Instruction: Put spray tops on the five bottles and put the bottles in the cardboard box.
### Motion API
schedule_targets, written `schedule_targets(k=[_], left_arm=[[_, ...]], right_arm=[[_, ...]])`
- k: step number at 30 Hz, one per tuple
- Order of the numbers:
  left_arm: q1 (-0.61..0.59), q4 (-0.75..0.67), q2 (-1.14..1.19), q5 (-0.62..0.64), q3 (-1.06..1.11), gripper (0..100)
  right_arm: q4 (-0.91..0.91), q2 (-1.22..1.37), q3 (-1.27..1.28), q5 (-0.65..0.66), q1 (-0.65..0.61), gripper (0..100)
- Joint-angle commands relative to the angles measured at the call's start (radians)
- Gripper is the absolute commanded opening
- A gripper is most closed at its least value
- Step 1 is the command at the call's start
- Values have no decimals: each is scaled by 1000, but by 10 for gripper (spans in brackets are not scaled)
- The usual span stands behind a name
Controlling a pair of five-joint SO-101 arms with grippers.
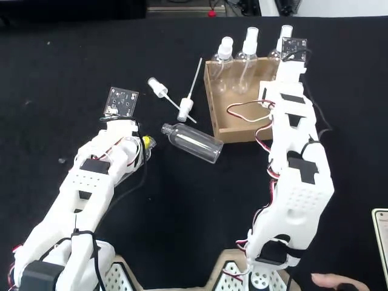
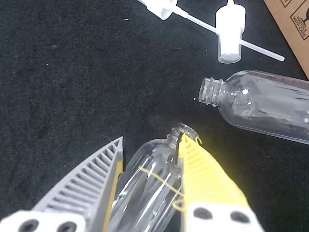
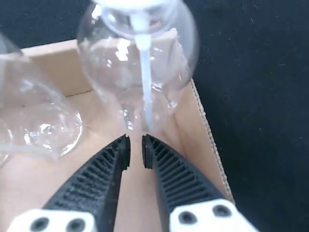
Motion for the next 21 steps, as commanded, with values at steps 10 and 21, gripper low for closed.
schedule_targets(k=[10,21], left_arm=[[-12,-23,-15,-2,-4,181],[-12,-23,-15,-2,-4,181]], right_arm=[[66,-99,-51,3,-8,39],[-55,-27,-58,3,14,39]])
